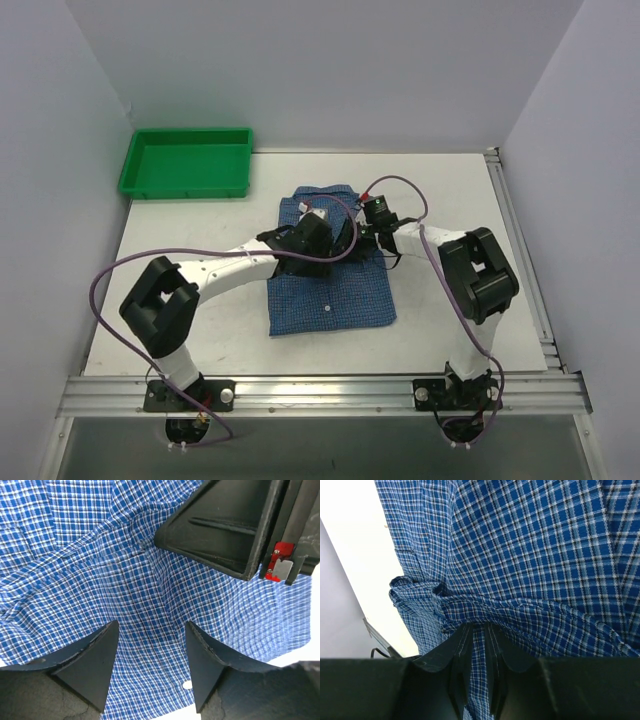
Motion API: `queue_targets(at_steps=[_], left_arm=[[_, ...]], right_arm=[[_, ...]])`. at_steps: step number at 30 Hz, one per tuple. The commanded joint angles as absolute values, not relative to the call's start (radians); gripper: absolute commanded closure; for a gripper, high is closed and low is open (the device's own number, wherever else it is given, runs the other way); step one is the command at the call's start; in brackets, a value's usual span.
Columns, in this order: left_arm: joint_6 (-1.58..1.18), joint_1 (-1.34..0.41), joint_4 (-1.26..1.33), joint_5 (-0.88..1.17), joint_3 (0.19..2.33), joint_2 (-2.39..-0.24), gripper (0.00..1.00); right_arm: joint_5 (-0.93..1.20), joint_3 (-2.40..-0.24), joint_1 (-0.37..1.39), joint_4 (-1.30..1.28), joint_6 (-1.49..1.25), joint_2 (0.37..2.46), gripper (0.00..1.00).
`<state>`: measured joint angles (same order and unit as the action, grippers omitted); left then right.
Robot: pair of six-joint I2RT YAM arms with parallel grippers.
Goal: Fold and stack the long sleeve shirts
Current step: Fold the shirt
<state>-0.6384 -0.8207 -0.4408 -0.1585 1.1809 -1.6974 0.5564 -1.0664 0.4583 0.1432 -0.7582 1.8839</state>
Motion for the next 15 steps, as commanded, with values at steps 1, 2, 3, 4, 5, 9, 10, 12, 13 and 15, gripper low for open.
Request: queue_targets(at_steps=[1,2,3,4,5,9,10,12,13,15], left_arm=[[-0.601,-0.834,-0.446,-0.209,1.233,-1.729,0.36],[-0.601,-0.841,-0.452,-0.215,1.245,-1.739,0.37],[-0.598,-0.842,-0.463,-0.222,1.252,-1.759,0.38],[-0.597,-0.844,-0.466,-0.236,1.258,-1.769,0.39],[-0.595,-0.842,-0.468,-0.241,1.264,-1.779,0.4],[-0.592,-0.845,-0.482,-0.27,1.307,-1.834,0.48],[-0.594,-0.845,-0.488,-0.278,1.313,-1.842,0.49],[-0.601,-0.847,-0.5,-0.307,1.327,-1.861,0.51],[-0.604,-0.847,-0.506,-0.314,1.334,-1.865,0.59],[-0.609,-0.848,-0.512,-0.328,1.341,-1.867,0.64]], right_arm=[[0.569,-1.094,0.465,0.178,-0.755,1.893,0.82],[0.569,-1.092,0.465,0.184,-0.755,1.896,0.82],[0.568,-1.088,0.465,0.186,-0.755,1.899,0.83],[0.565,-1.085,0.465,0.186,-0.755,1.901,0.83],[0.561,-1.083,0.465,0.187,-0.755,1.901,0.83],[0.557,-1.071,0.465,0.192,-0.755,1.904,0.82],[0.555,-1.065,0.465,0.193,-0.755,1.904,0.82],[0.555,-1.06,0.465,0.198,-0.756,1.904,0.82],[0.555,-1.057,0.465,0.202,-0.756,1.904,0.82],[0.554,-1.049,0.465,0.204,-0.756,1.902,0.82]])
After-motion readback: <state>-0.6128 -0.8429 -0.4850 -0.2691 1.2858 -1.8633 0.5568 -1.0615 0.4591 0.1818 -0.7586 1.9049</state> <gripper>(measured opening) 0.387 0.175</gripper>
